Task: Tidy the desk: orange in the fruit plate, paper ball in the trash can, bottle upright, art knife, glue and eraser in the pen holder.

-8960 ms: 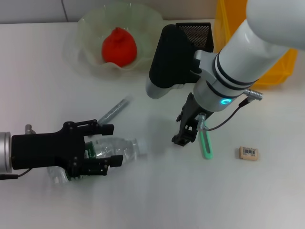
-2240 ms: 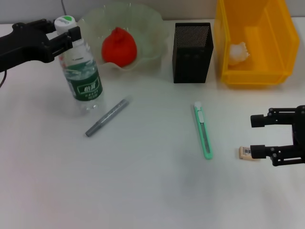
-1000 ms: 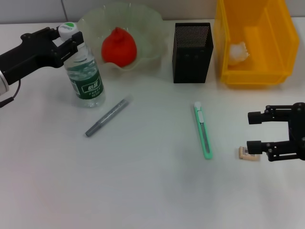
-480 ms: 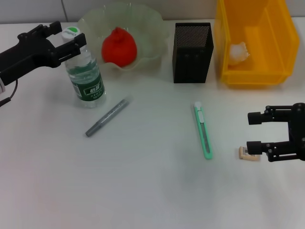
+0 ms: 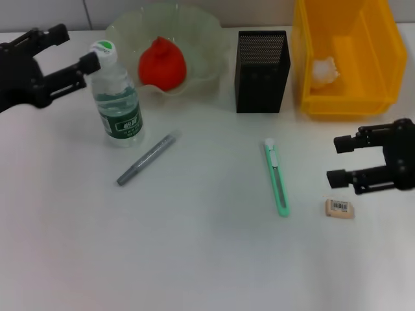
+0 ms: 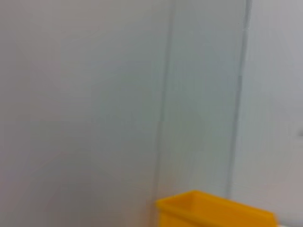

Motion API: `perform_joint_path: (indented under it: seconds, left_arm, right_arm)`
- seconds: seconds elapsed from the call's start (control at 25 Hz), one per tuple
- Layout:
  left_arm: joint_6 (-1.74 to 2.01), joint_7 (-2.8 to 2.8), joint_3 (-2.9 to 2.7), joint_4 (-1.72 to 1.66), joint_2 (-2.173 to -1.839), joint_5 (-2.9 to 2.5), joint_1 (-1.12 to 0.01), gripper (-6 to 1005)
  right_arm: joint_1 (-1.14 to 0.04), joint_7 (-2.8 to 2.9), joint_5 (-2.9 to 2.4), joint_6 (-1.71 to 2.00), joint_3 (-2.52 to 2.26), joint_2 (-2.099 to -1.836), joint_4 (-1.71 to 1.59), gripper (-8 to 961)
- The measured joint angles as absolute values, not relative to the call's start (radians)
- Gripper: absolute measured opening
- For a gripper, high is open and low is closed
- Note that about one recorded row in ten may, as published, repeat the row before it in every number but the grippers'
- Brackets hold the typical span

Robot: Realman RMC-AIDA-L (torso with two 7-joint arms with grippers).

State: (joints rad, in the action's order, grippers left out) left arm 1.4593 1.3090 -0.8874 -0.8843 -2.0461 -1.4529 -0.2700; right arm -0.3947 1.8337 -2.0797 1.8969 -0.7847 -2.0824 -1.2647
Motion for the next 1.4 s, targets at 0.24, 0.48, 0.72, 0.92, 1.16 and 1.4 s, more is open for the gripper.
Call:
perform_joint_path:
  seconds: [0.24, 0.48, 0.72, 0.92, 1.16, 1.4]
  left_arm:
    - [1.685, 1.287, -0.847, -0.822, -1.989, -1.497, -0.244, 807]
    - [1.761, 1.273, -0.837, -0.757, -1.963, -1.551, -0.236, 807]
    - [1.762, 1.272, -0.834, -0.748, -1.972, -1.59, -0.227, 807]
    - [1.759, 1.272, -0.834, -0.744, -1.974, -1.604, -0.227, 807]
    - [1.757, 1.272, -0.834, -0.742, -1.981, -1.607, -0.23, 807]
    - [1.745, 1.272, -0.834, -0.742, -1.989, -1.608, -0.229, 807]
  right_arm:
    - [-0.447, 2.113, -2.223, 1.775, -1.036, -2.08, -1.461, 737]
    - [-0.631, 2.401, -2.44, 1.725, -1.171, -2.081, -1.405, 736]
    - [-0.777, 2.599, -2.58, 1.614, -1.297, -2.082, -1.232, 735]
    - [-0.85, 2.667, -2.615, 1.498, -1.395, -2.084, -1.095, 734]
    - [-0.908, 2.728, -2.623, 1.377, -1.495, -2.088, -0.955, 733]
    - [-0.912, 2.782, -2.624, 1.283, -1.588, -2.088, -0.906, 732]
